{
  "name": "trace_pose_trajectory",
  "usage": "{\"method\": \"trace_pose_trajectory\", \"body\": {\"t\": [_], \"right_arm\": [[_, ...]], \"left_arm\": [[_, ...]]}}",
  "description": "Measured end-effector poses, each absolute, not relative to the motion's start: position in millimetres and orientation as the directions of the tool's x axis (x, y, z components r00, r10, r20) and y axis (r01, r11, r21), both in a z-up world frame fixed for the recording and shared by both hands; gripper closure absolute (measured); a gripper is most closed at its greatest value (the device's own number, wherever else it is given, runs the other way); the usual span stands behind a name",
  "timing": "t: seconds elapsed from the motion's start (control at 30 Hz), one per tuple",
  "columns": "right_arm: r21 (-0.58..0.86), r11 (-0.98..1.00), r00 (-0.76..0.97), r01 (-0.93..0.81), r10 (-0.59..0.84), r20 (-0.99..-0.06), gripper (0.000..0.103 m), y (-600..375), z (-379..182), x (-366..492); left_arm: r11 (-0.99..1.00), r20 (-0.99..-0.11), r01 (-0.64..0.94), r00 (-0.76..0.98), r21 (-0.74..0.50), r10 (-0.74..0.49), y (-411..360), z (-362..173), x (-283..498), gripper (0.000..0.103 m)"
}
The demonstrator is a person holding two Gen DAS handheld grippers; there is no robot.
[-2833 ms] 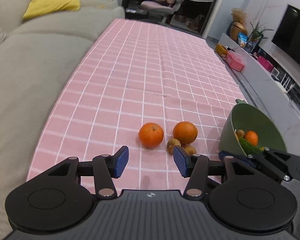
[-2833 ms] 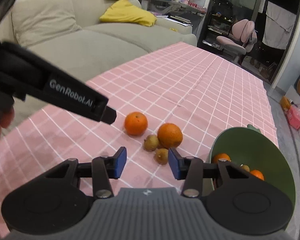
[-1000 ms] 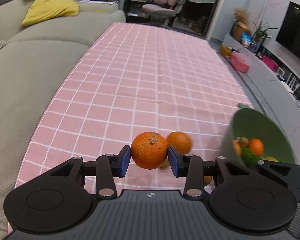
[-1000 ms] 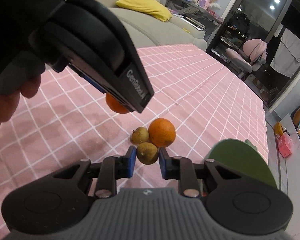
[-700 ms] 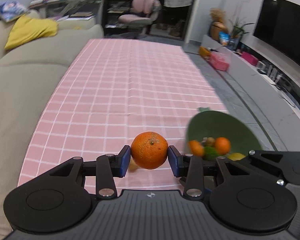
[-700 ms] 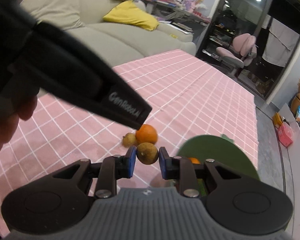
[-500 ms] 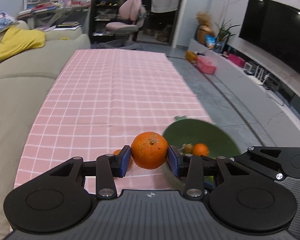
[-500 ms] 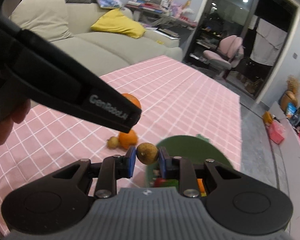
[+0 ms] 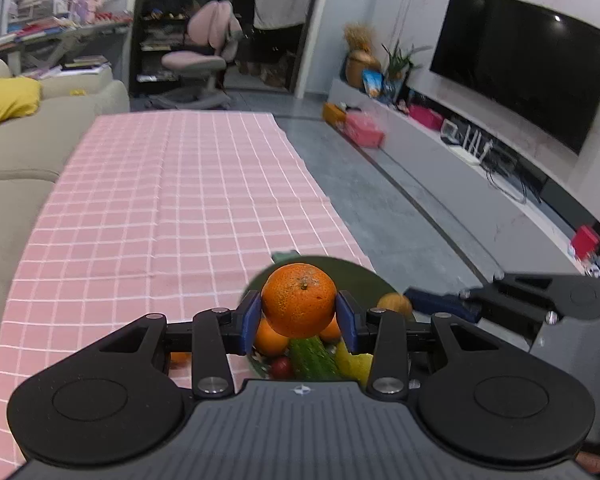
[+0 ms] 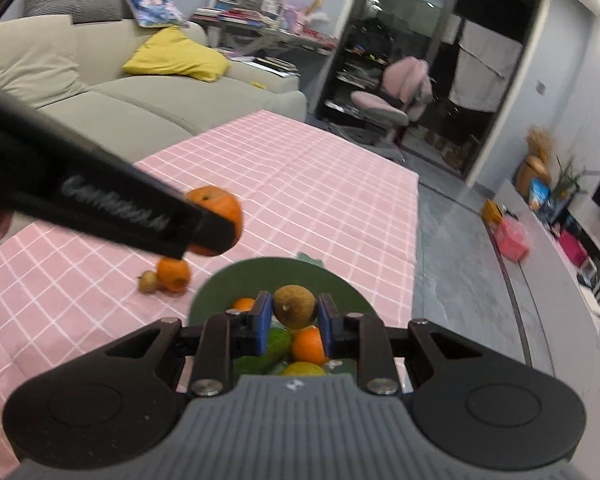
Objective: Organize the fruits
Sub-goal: 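Carry the orange and kiwi over the green colander with both tools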
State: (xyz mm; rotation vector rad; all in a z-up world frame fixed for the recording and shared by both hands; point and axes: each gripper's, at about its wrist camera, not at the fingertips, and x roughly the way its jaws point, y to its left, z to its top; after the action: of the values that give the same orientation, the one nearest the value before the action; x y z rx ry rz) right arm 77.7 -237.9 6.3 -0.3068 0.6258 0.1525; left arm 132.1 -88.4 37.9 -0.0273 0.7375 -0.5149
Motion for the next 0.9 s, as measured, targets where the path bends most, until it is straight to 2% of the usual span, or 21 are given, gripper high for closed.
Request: {"method": "trace_pose_trajectory", "body": {"t": [0.37, 0.9], "right_arm": [[-0.201, 0.963, 0.738, -0.178, -0.004, -0.675, 0.082, -269, -26, 109], [-0.15, 0.972, 0.685, -0.181, 0.015, -0.729, 0.082, -281, -61, 143]], "left_arm": [[0.852, -0.722, 0.492, 0.523, -0.178, -0.453, -127, -1, 151, 0.057], [0.85, -0.763, 0.493, 0.472, -0.186, -0.442, -136, -29, 169, 0.057]]}}
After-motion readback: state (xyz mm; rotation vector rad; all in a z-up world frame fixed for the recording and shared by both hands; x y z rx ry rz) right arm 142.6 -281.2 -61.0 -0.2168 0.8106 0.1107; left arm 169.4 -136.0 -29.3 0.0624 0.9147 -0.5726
